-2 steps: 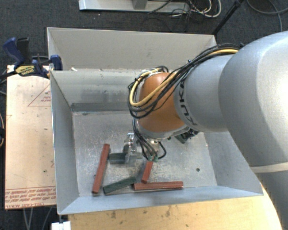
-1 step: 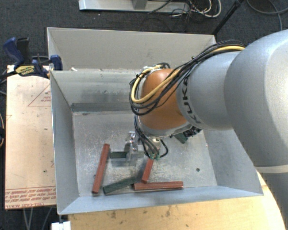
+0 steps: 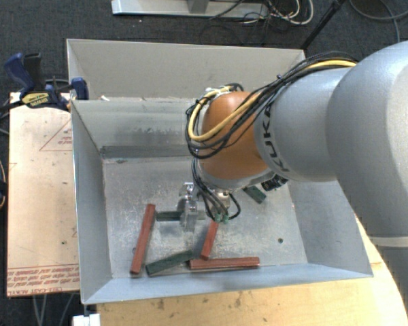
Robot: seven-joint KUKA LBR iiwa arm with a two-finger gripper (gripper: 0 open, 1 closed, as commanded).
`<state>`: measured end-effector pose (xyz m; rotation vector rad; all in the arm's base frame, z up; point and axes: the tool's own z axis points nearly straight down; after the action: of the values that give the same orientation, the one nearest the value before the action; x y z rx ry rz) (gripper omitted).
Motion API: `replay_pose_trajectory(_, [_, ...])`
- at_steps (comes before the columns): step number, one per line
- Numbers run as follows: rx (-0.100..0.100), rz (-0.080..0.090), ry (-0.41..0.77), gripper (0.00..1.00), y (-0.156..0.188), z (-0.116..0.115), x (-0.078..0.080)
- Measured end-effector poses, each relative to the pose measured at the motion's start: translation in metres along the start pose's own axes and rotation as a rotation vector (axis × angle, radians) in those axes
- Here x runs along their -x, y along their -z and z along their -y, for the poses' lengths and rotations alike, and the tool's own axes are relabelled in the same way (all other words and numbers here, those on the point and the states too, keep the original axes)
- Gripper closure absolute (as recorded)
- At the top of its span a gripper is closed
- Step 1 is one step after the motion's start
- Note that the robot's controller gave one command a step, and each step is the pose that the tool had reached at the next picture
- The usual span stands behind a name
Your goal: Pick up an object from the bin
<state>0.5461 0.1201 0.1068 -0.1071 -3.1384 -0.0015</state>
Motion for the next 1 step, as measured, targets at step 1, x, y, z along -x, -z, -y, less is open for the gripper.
replay_pose_trajectory(1, [0.001,0.004,0.0,1.0,0.0119,-0.0002,0.0005])
